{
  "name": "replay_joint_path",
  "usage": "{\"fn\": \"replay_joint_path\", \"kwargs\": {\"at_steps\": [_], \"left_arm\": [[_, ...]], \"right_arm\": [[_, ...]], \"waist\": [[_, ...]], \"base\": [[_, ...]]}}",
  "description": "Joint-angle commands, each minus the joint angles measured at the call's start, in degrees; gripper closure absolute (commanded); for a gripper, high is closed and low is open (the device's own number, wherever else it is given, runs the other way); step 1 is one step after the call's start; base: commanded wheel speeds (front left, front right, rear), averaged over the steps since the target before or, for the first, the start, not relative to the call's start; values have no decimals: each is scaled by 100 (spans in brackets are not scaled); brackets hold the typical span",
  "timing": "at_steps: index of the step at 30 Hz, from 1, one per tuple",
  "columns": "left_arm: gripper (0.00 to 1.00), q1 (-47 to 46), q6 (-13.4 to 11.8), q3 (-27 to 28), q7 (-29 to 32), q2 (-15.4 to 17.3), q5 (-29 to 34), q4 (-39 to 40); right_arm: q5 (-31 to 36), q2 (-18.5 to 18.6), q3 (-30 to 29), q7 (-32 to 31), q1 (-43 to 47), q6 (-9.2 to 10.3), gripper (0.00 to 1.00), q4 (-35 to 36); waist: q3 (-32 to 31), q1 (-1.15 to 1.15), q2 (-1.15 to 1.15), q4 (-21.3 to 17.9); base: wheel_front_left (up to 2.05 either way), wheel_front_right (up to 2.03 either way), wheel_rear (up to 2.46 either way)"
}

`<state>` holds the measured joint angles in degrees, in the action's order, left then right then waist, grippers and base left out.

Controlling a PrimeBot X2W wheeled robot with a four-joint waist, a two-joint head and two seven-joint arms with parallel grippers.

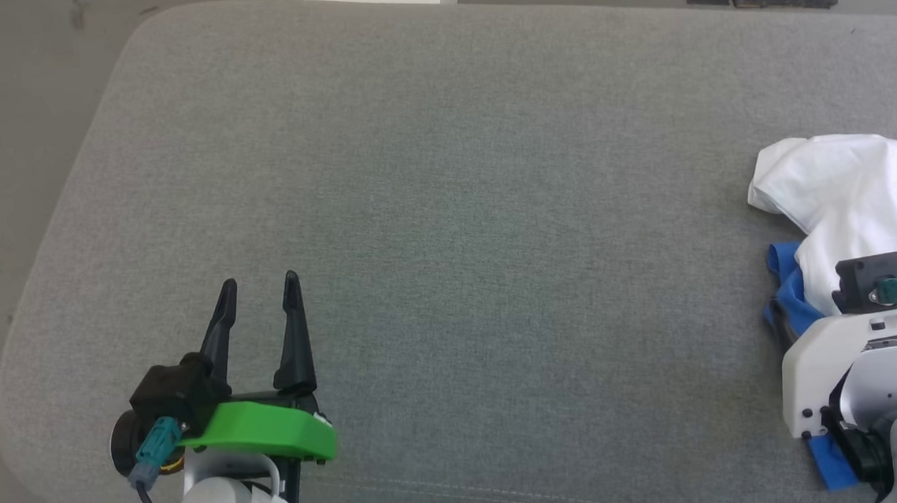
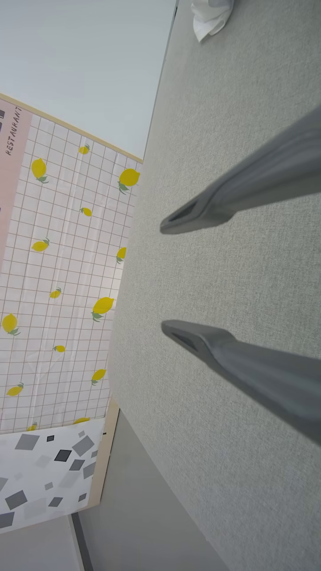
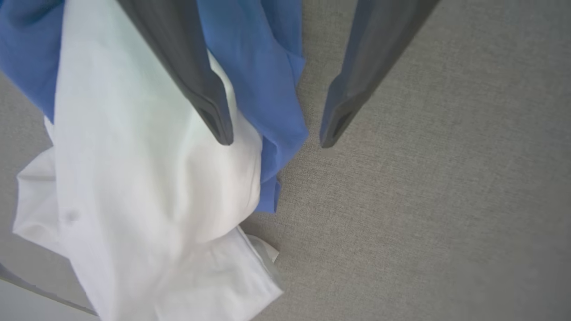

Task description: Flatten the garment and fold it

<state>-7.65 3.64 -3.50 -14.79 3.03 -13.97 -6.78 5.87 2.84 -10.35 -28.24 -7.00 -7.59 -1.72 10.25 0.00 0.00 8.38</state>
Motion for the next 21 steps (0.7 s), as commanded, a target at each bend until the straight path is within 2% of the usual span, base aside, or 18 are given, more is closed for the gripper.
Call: {"fn": "replay_joint_path", "kwargs": {"at_steps": [1, 11, 12, 13, 16, 21], "left_arm": [[0, -4, 8, 0, -21, -15, -21, 27], [0, -207, 21, -46, -21, -15, -30, 45], [0, -220, 16, -53, -21, -15, -34, 43], [0, -227, 15, -60, -21, -15, -36, 41], [0, -232, 8, -73, -21, -15, -52, 26], [0, -208, -27, -96, -21, -15, -64, -2]], "right_arm": [[59, 4, -5, -44, -47, 10, 0, -57], [514, 4, 160, -321, -626, 10, 0, -962], [554, 4, 128, -364, -676, 10, 7, -1062], [546, 4, 98, -393, -706, 10, 44, -1137], [546, 4, 15, -432, -764, 10, 100, -1292], [234, 4, 126, -196, -821, 10, 100, -1258]], "waist": [[64, 0, 0, -19], [421, 0, 0, 100], [441, 0, 0, 119], [450, 0, 0, 135], [459, 0, 0, 183], [392, 0, 0, 245]], "base": [[0, 0, 0], [0, 0, 0], [0, 0, 0], [0, 0, 0], [0, 0, 0], [0, 0, 0]]}}
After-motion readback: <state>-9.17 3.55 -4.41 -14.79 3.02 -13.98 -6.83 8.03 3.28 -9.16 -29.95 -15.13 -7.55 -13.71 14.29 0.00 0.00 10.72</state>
